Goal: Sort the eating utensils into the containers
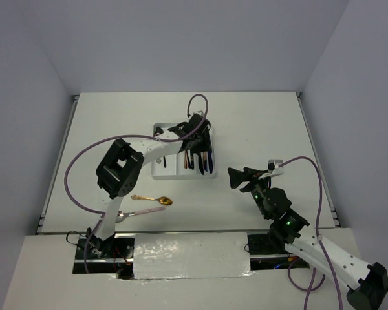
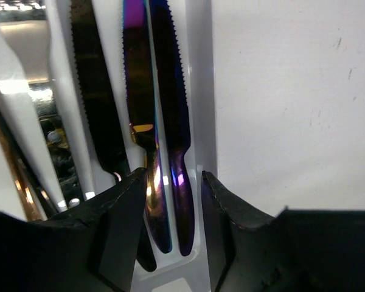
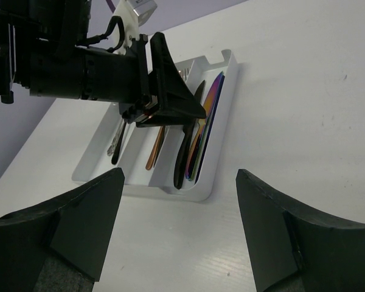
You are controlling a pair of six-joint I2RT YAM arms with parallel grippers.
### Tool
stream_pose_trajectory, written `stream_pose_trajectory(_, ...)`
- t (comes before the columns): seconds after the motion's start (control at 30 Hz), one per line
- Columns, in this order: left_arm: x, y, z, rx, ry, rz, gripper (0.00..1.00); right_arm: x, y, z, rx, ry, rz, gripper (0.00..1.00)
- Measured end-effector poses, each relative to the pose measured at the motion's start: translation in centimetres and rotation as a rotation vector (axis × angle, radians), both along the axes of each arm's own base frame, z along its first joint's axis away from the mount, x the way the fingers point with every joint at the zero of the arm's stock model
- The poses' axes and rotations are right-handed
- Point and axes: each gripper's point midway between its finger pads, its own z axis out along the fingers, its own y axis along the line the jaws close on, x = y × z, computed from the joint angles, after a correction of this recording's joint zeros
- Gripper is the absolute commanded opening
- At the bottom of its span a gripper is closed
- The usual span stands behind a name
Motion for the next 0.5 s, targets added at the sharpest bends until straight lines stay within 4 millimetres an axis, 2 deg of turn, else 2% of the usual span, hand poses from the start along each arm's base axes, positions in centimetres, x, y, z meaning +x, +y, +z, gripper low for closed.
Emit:
stream_pose_trajectory(0.1,0.2,1.0,0.8,0.042,-0.029,0.041,0.49,0.0,0.0,0.0,0.0,0.0,0.0,0.82)
stream_pose_trajectory(0.17,0.6,2.1,2.7,0.073,-0.078,0.093,0.46,0.0,0.0,0.0,0.0,0.0,0.0,0.82)
stream_pose_trajectory(0.2,0.9,2.9,4.4,0.08,-0.117,0.128,0.42,0.0,0.0,-0.1,-0.002,0.002,0.001,0.82)
stream_pose_trajectory(0.23,1.1,3.7,6.3,0.074,-0.157,0.174,0.28,0.0,0.1,-0.1,-0.003,0.003,0.001,0.82)
stream_pose_trajectory(0.3,1.2,5.7,10.1,0.044,-0.222,0.291,0.19,0.1,0.1,-0.2,-0.005,0.005,0.001,0.82)
stream_pose_trajectory(0.33,1.1,7.1,11.8,0.034,-0.245,0.369,0.22,0.1,0.1,-0.2,-0.007,0.007,0.001,0.82)
stream_pose_trajectory(0.37,0.8,8.4,13.3,0.029,-0.263,0.428,0.3,0.1,0.1,-0.3,-0.008,0.009,0.002,0.82)
stream_pose_trajectory(0.43,0.2,11.1,15.2,0.024,-0.276,0.562,0.56,0.1,0.2,-0.4,-0.009,0.01,0.003,0.82)
stream_pose_trajectory(0.5,-0.8,13.6,15.2,0.037,-0.246,0.696,0.58,0.1,0.2,-0.4,-0.012,0.013,0.004,0.82)
